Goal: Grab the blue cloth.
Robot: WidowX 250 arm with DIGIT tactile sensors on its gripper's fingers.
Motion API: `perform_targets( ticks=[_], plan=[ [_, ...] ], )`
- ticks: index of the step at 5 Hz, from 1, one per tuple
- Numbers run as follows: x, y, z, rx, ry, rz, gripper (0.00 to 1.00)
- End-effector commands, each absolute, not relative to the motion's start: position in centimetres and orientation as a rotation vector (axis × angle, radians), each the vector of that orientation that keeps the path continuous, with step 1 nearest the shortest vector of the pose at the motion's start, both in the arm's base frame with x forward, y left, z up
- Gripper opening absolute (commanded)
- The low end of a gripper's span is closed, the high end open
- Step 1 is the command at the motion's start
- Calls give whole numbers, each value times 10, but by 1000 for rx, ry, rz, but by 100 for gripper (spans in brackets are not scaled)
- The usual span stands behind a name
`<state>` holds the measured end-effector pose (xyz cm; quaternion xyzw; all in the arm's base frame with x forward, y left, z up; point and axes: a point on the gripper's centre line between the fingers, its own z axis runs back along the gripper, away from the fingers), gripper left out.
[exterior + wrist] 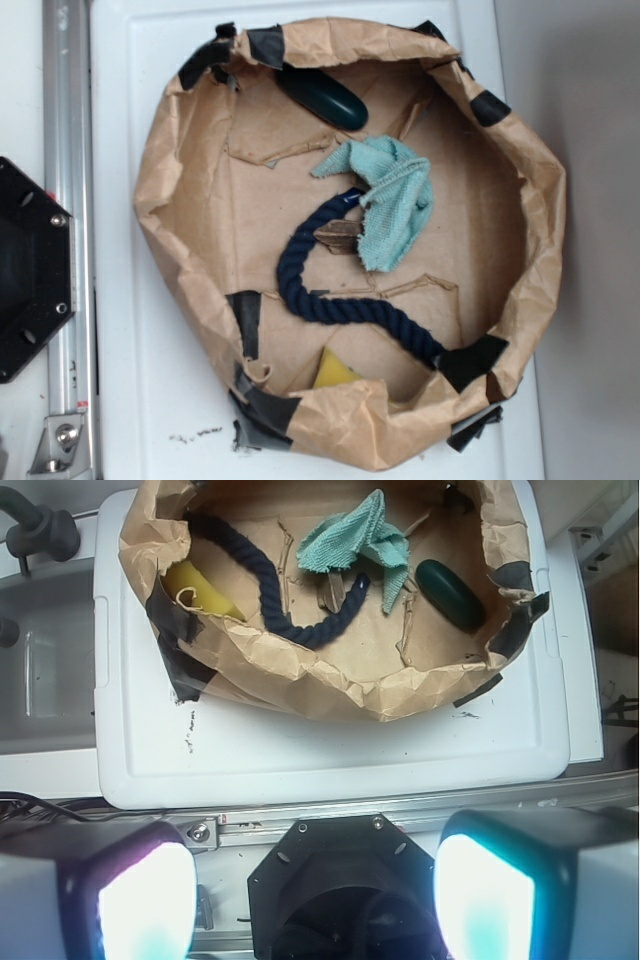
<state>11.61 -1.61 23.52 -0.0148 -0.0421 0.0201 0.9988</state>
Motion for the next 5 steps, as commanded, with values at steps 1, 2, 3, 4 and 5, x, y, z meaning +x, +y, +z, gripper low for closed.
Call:
perform_targets(
  ticks=[1, 2, 3, 4, 5],
  plan=[
    [116, -16, 235, -30, -84, 40, 100],
    [166, 6, 203, -10, -177, 45, 100],
    [217, 28, 164, 2, -219, 51, 100],
    [266, 43, 127, -22, -197, 45, 100],
    [308, 38, 93, -13, -143, 10, 100]
  ],
)
